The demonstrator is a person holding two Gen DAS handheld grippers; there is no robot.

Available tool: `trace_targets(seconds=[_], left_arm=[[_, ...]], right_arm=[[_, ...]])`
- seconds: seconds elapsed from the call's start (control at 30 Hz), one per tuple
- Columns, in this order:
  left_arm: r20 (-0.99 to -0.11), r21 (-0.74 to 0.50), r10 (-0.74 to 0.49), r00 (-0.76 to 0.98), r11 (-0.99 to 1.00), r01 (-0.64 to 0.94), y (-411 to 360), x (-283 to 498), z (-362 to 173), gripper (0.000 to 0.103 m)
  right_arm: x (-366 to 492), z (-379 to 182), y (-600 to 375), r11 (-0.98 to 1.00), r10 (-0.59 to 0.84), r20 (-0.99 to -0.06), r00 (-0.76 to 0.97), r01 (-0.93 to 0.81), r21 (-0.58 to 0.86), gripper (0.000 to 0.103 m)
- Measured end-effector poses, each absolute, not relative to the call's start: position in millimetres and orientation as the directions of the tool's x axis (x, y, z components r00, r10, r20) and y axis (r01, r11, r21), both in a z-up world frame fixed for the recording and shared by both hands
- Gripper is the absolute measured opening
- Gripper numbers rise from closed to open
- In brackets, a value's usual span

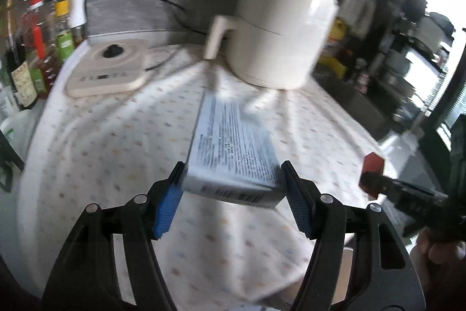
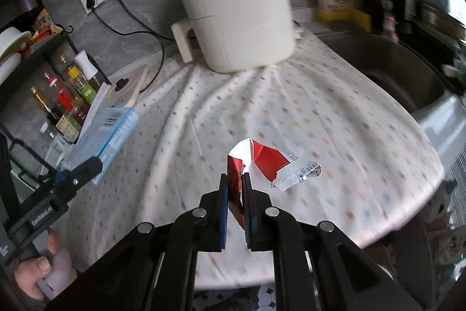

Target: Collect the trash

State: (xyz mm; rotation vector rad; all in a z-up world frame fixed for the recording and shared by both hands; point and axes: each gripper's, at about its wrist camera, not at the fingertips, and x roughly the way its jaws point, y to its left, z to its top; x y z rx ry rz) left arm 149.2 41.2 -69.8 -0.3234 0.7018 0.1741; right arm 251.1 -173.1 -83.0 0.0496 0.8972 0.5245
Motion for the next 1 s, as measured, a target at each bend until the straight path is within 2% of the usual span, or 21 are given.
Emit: trace_targets(seconds=[0.07,0.13,0.23,0.37,0.5,0.53,0.6,0.63,0.67,0.7,0.87,1.0], left_arm=[[-0.663,-0.234,0.006,0.749,0.948,-0.215,20,146,-69,0.036],[-0.675,-0.249,-0.033,0.737,0.951,-0.185,6,144,-72,0.035],[-0.682,-0.229,-0.072,0.728,0.966,-0.119,-23,144,-80,0.018],[-0.744,-0.191,-0.051,0.666,0.972,-0.14,-32,166,-117,0.014],[-0.754,-0.185,-0.035,0.655,0.97,-0.16,-26,177,-132,0.014],[-0.753,-0.196,-0.048,0.657,0.968,-0.154,-25,180,-132,0.017],[-0.756,-0.196,-0.056,0.653,0.97,-0.144,-26,183,-131,0.03],[-0.754,-0.19,-0.051,0.655,0.971,-0.144,-26,183,-129,0.047],[-0.746,-0.192,-0.053,0.664,0.971,-0.139,-26,181,-126,0.058],[-0.743,-0.192,-0.053,0.667,0.972,-0.136,-27,181,-125,0.061],[-0.753,-0.16,-0.073,0.654,0.984,-0.074,-33,192,-126,0.087],[-0.772,-0.118,-0.079,0.63,0.993,-0.02,-33,195,-126,0.097]], right_arm=[[237,-83,-193,0.885,0.44,-0.731,0.521,-0.392,0.253,0.01],[227,-83,-209,0.894,0.428,-0.732,0.53,-0.368,0.257,0.01],[209,-89,-237,0.91,0.403,-0.736,0.544,-0.323,0.26,0.01],[200,-104,-254,0.921,0.378,-0.748,0.545,-0.303,0.244,0.01],[201,-112,-260,0.923,0.376,-0.753,0.54,-0.291,0.252,0.01],[202,-113,-260,0.923,0.378,-0.753,0.538,-0.286,0.259,0.01],[206,-114,-261,0.924,0.377,-0.755,0.536,-0.275,0.266,0.01],[207,-115,-262,0.924,0.376,-0.756,0.536,-0.272,0.267,0.01],[210,-115,-262,0.925,0.376,-0.756,0.535,-0.27,0.269,0.01],[211,-115,-262,0.925,0.376,-0.756,0.536,-0.268,0.27,0.01],[217,-113,-267,0.926,0.374,-0.753,0.541,-0.252,0.28,0.01],[219,-117,-275,0.931,0.364,-0.756,0.544,-0.227,0.286,0.01]])
